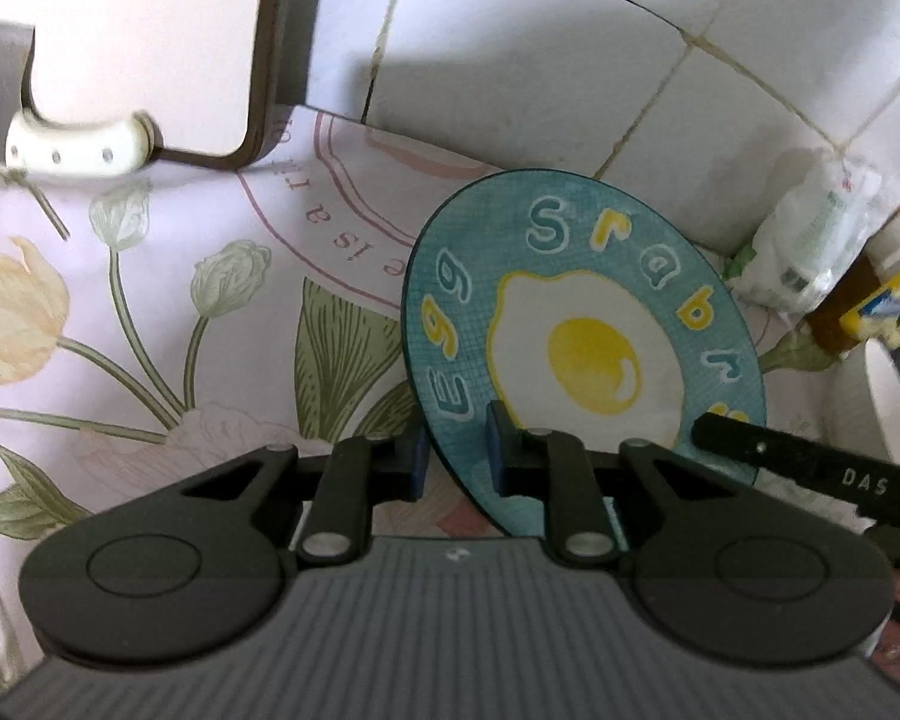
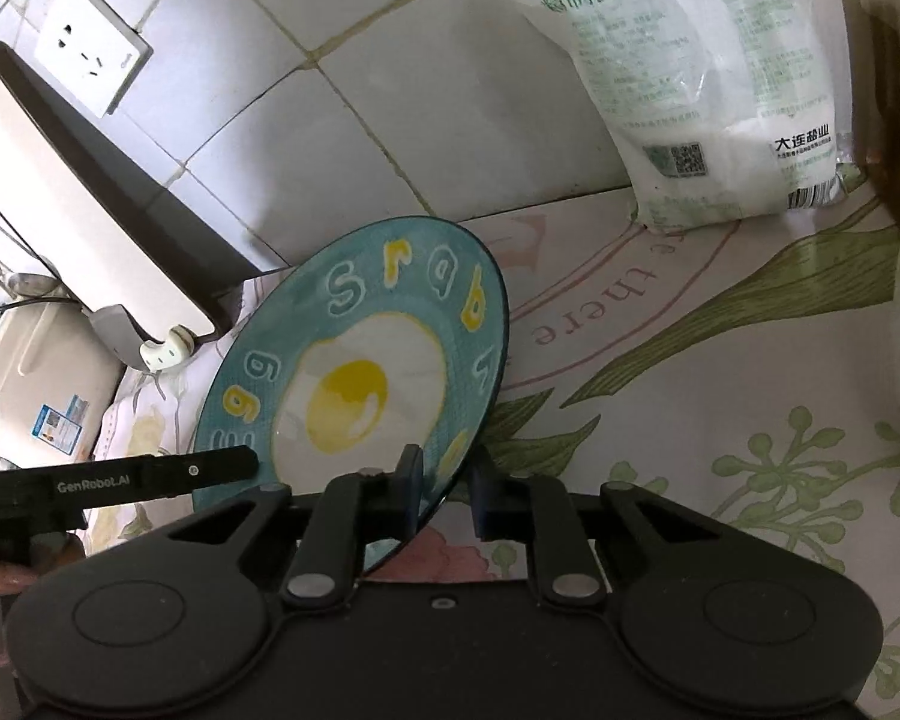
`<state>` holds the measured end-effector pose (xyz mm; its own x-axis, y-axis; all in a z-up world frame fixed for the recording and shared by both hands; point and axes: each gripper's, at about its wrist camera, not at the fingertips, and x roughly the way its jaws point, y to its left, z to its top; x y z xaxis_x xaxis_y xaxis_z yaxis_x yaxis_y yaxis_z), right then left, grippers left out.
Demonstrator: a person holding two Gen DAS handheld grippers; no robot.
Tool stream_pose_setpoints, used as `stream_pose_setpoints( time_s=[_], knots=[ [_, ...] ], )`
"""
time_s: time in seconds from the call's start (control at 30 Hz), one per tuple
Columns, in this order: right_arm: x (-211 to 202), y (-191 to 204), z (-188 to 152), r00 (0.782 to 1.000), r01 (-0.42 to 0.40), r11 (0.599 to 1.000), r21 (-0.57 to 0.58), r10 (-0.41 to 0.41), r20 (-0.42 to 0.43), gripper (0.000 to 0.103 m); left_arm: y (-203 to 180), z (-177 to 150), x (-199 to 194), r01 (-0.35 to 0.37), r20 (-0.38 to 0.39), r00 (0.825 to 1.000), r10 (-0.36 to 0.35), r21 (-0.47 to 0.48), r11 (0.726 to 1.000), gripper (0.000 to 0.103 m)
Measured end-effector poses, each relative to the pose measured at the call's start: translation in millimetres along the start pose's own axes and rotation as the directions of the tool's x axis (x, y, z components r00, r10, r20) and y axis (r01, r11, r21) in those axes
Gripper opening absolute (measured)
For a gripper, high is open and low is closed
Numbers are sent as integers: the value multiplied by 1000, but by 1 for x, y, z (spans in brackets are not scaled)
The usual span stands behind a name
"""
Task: Organize plates and bowls
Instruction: 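Lift the teal egg plate up with both grippers, then carry the teal egg plate over the stacked bunny plate with both grippers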
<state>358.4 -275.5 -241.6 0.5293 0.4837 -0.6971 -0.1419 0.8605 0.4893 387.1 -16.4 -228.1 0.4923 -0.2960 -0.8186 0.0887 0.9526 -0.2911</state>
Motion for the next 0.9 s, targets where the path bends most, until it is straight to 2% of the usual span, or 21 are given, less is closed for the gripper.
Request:
stream_pose_setpoints(
  time_s=[0.13,0.3,0.57,0.9],
  knots=[
    [-12,10,-4,1000,21,999,-28,-21,4,21,-16,-7,-20,-39,47,998,34,102,994,19],
    [-41,15,-13,1000,5,999,-32,-4,29,21,-28,-14,-55,-46,70,997,37,141,989,19],
    [-111,41,-32,995,-11,997,-82,19,99,22,-45,-24,-125,-24,91,996,11,146,989,19],
    [-177,66,-62,994,-26,998,-62,32,106,22,-57,-58,-198,6,97,995,-21,156,988,19]
  ],
)
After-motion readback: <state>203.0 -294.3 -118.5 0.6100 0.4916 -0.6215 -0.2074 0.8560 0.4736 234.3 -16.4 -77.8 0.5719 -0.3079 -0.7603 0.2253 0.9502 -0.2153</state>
